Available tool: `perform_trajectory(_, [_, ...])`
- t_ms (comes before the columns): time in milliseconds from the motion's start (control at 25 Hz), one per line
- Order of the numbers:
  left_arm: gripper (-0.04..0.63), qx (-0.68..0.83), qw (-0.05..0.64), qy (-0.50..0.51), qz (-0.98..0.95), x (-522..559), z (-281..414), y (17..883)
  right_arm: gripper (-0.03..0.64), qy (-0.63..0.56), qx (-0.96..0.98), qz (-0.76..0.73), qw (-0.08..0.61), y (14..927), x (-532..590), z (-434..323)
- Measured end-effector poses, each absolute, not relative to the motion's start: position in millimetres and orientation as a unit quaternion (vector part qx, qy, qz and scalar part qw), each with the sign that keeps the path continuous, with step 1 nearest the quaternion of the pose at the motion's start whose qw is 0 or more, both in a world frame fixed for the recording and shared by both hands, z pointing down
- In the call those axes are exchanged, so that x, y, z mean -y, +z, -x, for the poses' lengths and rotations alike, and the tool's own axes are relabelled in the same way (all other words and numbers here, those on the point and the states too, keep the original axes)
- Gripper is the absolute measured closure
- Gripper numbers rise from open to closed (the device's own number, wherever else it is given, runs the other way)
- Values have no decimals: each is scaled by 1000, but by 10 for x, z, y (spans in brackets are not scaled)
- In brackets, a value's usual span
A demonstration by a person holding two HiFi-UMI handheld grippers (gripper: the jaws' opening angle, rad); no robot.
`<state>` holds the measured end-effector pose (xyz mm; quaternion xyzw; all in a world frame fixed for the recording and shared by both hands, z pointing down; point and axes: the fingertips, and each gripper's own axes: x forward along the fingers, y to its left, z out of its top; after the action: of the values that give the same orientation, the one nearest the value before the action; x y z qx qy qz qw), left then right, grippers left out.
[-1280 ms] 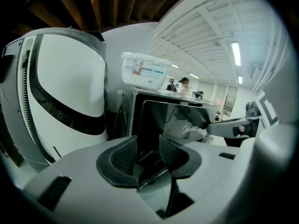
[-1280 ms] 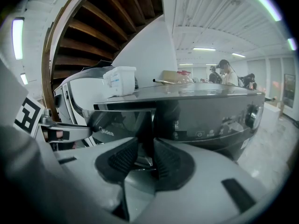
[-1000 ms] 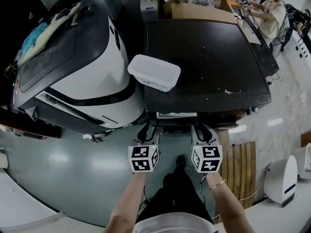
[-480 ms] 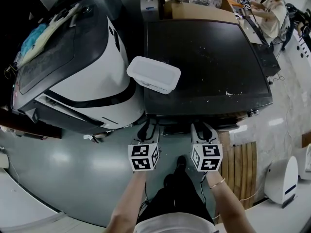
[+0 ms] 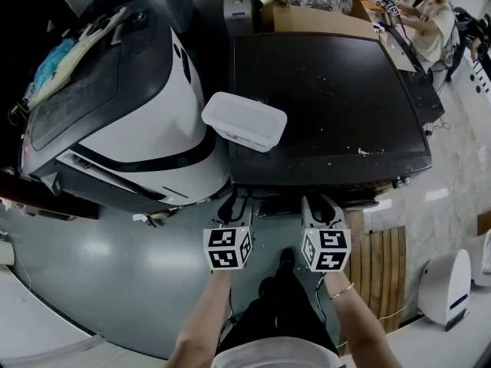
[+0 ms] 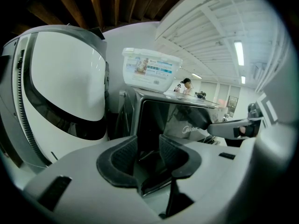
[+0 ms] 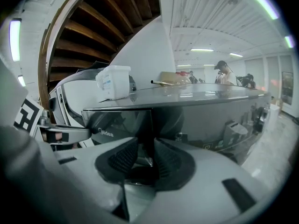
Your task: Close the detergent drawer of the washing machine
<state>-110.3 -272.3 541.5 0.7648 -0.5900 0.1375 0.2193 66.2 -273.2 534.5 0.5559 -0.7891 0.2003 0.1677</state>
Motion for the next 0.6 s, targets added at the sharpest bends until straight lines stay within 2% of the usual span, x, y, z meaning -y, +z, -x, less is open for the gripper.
perform_trajectory(440, [459, 591, 223, 141, -762, 2667, 1104, 5386, 520, 196, 790, -554, 174, 5279, 2692, -689])
perform_trajectory(600, [481, 590, 216, 134, -766, 2584, 1091, 5260, 520, 182, 800, -549, 158, 5083, 2638, -645])
